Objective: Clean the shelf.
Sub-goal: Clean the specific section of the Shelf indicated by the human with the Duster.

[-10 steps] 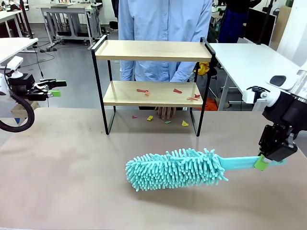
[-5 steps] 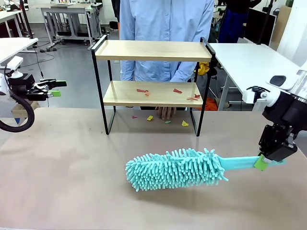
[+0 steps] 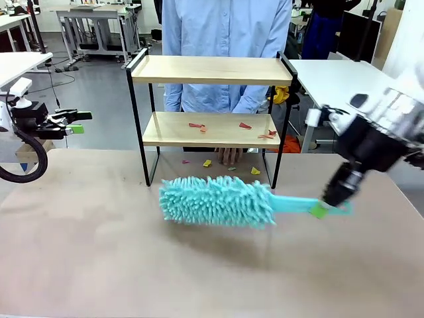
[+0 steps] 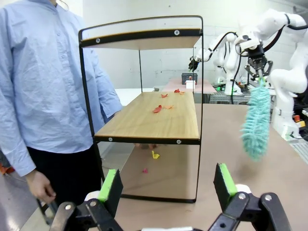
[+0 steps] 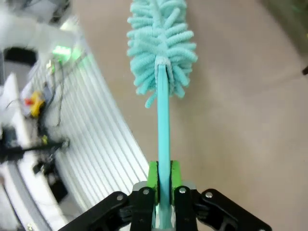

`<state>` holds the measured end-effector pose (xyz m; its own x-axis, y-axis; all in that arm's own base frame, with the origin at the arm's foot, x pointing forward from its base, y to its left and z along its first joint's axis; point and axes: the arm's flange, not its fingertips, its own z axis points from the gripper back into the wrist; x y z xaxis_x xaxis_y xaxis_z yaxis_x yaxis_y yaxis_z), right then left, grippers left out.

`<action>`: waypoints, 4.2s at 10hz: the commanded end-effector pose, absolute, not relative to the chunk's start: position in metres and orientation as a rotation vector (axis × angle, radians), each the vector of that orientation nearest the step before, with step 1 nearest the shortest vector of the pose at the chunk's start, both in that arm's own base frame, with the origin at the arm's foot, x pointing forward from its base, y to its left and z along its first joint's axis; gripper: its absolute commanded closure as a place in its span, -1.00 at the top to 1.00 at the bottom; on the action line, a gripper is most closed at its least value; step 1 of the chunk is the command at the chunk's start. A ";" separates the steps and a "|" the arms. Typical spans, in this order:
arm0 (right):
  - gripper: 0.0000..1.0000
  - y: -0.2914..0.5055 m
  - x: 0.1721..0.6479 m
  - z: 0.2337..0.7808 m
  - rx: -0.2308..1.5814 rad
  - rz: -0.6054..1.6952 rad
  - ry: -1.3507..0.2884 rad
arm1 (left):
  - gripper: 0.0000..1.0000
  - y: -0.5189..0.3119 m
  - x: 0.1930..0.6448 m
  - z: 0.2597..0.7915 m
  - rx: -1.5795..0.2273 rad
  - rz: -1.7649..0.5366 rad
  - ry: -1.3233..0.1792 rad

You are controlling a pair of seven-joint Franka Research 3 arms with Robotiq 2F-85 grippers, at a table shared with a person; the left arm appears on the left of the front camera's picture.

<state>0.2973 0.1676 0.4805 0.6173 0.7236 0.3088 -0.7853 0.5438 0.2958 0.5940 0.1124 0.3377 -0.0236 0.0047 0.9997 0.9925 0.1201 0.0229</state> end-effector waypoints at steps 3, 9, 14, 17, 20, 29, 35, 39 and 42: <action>-0.74 0.260 0.329 0.472 0.311 0.565 -0.218 | 1.00 0.113 0.593 0.341 -1.113 -1.132 -1.286; -0.74 0.278 0.329 0.461 0.313 0.532 -0.217 | 1.00 0.113 0.593 0.341 -1.113 -1.132 -1.286; -0.74 0.388 0.353 0.449 0.208 0.211 -0.305 | 1.00 0.113 0.593 0.341 -1.113 -1.132 -1.286; -0.74 0.433 0.374 0.431 0.207 0.081 -0.362 | 1.00 0.113 0.593 0.341 -1.113 -1.132 -1.286; -0.74 0.469 0.379 0.421 0.224 0.061 -0.457 | 1.00 0.113 0.593 0.341 -1.113 -1.132 -1.286; -0.74 0.519 0.391 0.364 0.190 0.062 -0.383 | 1.00 0.113 0.593 0.341 -1.113 -1.132 -1.286; -0.74 0.495 0.388 0.352 0.188 0.053 -0.310 | 1.00 0.113 0.593 0.341 -1.113 -1.132 -1.286; -0.74 0.414 0.381 0.343 0.203 -0.072 -0.278 | 1.00 0.113 0.593 0.341 -1.113 -1.132 -1.286; -0.74 0.358 0.370 0.351 0.202 -0.126 -0.279 | 1.00 0.113 0.593 0.341 -1.113 -1.132 -1.286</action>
